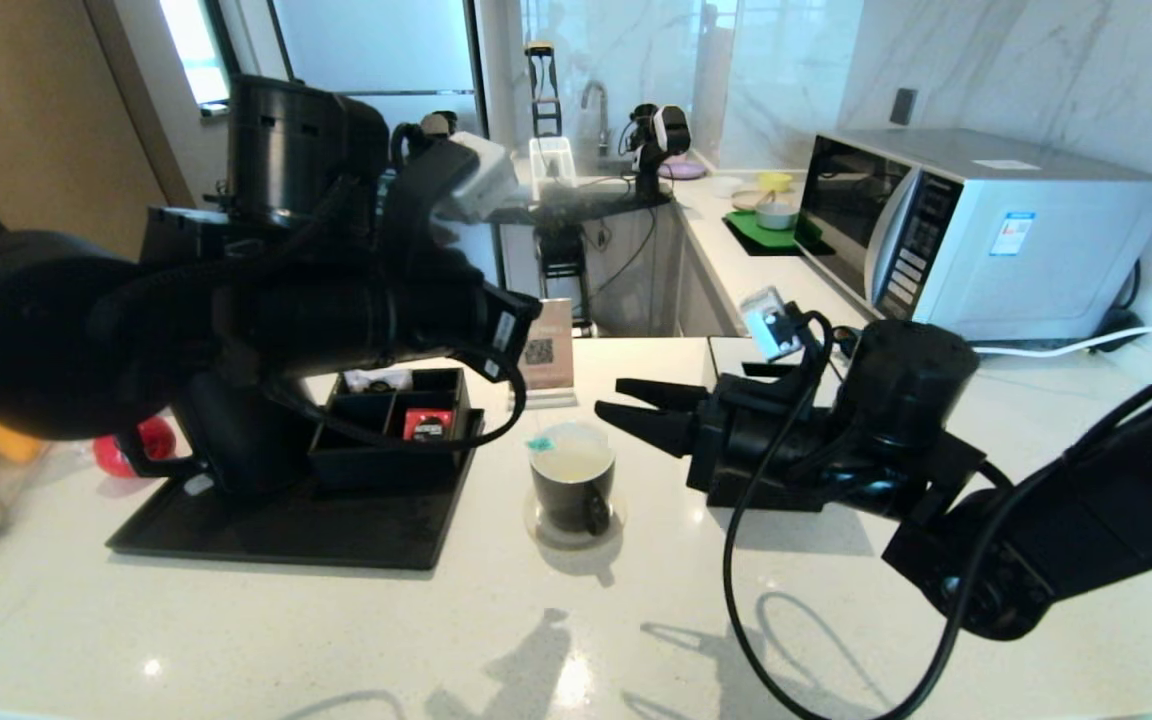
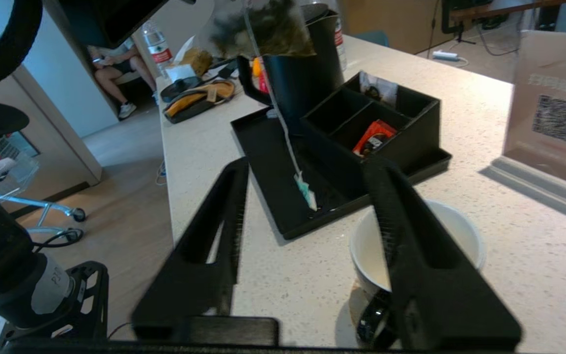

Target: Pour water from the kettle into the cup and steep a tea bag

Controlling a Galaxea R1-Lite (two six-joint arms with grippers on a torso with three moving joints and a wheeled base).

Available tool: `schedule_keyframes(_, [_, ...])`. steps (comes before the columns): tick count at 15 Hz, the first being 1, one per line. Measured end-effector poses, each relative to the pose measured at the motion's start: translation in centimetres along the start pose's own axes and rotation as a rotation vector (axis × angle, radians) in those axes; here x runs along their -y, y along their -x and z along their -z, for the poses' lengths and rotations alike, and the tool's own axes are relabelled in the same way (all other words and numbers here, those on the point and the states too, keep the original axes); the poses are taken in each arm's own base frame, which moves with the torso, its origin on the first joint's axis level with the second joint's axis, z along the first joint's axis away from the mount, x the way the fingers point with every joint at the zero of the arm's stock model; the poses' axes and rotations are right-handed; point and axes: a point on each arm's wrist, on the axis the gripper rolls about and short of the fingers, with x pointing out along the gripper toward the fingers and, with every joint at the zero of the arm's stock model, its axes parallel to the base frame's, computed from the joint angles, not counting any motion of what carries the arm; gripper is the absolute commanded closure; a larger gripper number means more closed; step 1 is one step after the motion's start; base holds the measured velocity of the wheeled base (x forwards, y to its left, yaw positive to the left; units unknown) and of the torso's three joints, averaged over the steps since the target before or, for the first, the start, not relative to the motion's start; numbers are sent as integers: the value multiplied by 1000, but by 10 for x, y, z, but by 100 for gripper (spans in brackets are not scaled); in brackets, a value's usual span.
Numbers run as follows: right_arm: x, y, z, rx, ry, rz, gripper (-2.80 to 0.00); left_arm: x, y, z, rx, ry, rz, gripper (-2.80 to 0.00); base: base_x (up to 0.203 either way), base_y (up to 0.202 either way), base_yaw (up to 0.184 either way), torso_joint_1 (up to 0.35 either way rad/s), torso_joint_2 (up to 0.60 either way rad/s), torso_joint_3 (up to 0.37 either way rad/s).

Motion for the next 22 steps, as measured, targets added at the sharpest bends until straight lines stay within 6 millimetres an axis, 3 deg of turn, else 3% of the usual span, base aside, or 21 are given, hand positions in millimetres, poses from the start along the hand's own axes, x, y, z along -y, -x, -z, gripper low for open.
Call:
schedule_keyframes(11, [-7,-41,21,37,27,-87,-280,12,5,-7,24,-14,36,0,0,0,0,0,0,0])
schedule_keyframes(22, [-8,-52,46,17,13,-104,-280,21,7,-10,34,-22,46,0,0,0,0,0,0,0])
